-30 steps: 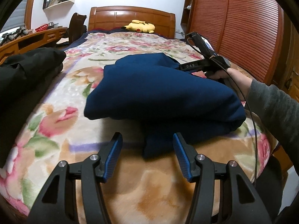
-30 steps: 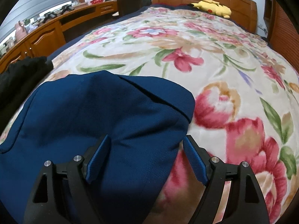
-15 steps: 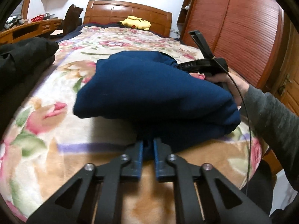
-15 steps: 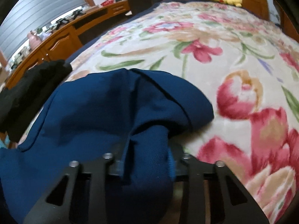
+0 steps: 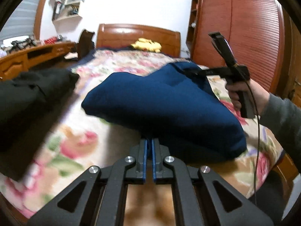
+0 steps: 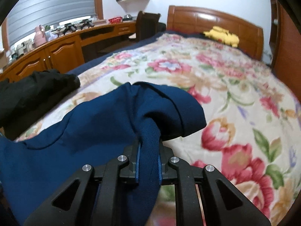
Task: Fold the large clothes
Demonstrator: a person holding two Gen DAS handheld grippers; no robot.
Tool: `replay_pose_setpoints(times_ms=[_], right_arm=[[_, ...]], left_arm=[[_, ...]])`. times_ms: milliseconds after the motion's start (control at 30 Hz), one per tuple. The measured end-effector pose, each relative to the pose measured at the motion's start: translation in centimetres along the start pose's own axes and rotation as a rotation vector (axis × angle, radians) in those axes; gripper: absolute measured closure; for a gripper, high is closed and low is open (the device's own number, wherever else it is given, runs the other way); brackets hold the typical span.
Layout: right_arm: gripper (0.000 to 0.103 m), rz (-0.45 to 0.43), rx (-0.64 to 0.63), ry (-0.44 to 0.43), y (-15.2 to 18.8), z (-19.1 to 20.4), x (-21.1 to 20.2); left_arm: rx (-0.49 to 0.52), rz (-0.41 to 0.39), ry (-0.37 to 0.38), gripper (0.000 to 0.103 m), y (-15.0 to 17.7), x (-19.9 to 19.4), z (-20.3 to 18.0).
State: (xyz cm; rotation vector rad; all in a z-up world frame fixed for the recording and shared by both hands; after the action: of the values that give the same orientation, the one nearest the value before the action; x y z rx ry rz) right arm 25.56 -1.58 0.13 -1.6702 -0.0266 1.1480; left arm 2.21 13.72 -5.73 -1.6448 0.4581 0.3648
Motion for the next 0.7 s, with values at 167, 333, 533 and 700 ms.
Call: replay_pose_setpoints(times_ms=[167,333,533,700], right_arm=[[0.099,-0.018,-0.084,0.022,-2.4,2.2,-0.9],[0.099,0.002,-0.086,0.016,-2.8,3.4,0.5],[0.100,-0.007,-0.121,0.040,-3.3,5.4,0.6],[0.100,-0.037,-0.154,0.069,-6.1,6.5,-0.6]], left_arm=[[0.056,-0.032,-0.051,0.102,-2.4,-1.0,2.2],[0.072,-0.027,-0.081,0.102,-2.2,-1.7,4.1],[0.102,-0.058,-0.112,0.102,-3.2,-3.0,4.6],[0.134,-0.113,-0.152,0.102,-6.6,-4.6,6.1]])
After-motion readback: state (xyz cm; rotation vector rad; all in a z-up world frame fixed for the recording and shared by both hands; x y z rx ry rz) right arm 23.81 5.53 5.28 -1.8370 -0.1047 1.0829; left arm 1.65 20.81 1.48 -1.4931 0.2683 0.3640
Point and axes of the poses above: each gripper's, at about its wrist camera, not at the fingertips, and x roughly the way its jaws point, z to its left, y to its underside, the point moved 9 cm from there along x, roughly the way its jaws point, and after that the axes turned 3 degrees about -y, right-handed, at the moved point
